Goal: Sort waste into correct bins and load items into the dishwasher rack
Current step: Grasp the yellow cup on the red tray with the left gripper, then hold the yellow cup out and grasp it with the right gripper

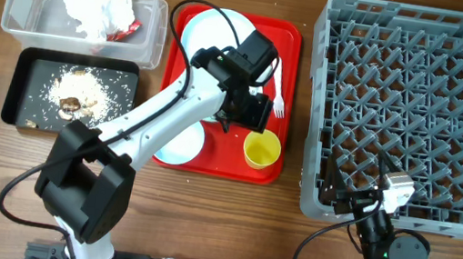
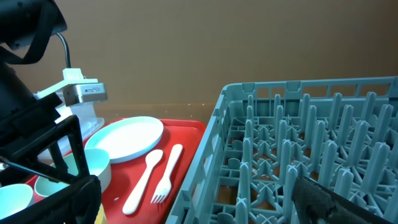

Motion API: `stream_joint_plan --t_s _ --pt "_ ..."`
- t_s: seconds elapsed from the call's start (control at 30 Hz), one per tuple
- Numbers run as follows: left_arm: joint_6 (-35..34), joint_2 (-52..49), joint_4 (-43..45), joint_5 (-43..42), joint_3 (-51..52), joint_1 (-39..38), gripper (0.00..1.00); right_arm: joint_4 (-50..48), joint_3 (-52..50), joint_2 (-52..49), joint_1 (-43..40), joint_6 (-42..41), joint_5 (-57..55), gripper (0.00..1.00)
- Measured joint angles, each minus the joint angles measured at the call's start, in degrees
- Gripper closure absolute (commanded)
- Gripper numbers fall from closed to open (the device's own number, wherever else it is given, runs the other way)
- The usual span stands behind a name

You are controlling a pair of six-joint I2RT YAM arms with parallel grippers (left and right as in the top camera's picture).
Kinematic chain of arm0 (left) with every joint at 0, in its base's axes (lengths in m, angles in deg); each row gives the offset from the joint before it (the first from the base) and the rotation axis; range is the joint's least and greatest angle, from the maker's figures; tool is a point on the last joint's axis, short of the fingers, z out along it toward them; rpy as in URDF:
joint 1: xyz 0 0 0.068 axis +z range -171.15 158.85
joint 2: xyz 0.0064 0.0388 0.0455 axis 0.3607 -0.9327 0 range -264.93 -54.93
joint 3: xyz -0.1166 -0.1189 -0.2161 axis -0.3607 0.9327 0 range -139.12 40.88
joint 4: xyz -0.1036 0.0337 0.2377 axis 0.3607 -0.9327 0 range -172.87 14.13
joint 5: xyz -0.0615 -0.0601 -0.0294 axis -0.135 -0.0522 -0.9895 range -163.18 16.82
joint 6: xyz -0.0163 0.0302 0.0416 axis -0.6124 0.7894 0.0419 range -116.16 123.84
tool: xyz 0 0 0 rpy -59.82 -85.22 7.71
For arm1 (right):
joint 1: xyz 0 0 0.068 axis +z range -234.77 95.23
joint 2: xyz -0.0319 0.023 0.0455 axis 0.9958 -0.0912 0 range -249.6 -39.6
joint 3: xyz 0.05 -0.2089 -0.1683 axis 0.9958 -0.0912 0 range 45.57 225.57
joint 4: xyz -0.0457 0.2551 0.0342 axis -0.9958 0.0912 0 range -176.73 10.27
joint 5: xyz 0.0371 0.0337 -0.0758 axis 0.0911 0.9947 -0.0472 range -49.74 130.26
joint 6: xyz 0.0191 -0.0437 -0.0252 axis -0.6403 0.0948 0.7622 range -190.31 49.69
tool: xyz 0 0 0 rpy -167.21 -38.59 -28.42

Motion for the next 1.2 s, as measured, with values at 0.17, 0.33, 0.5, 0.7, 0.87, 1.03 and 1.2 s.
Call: stream_joint_plan --t_s 0.17,0.33,0.5,0.7,0.87,1.03,1.2 --pt "-2.19 0.00 1.81 0.85 0.00 -0.02 0.34 0.00 0.00 0.00 0.00 0.00 0.00 0.00" --pt "-3.82 -0.57 -1.66 -2.93 0.00 -0.02 0.37 0.00 0.00 0.00 0.00 0.00 0.00 0.00" --pt "-3.76 -5.01 -2.12 -8.09 0.00 -0.76 0.54 0.00 0.00 0.00 0.00 0.00 0.00 0.00" --pt "-3.54 -7.02 -0.55 -8.74 0.00 -2.34 0.96 0.00 0.00 0.00 0.00 0.00 0.00 0.00" --pt "-3.76 -7.02 -2.16 -16.74 0.00 -1.11 0.96 -0.63 0.00 0.00 0.00 0.00 -0.13 0.00" --pt "-3.08 -5.44 -4.87 -39.63 0.00 11.50 0.96 -9.94 0.00 -0.04 0.00 -10.36 6.38 0.00" --pt "-1.09 1.81 -4.98 -56.78 0.00 18.91 0.96 -11.39 5.75 -5.64 0.07 -25.18 24.15 0.00"
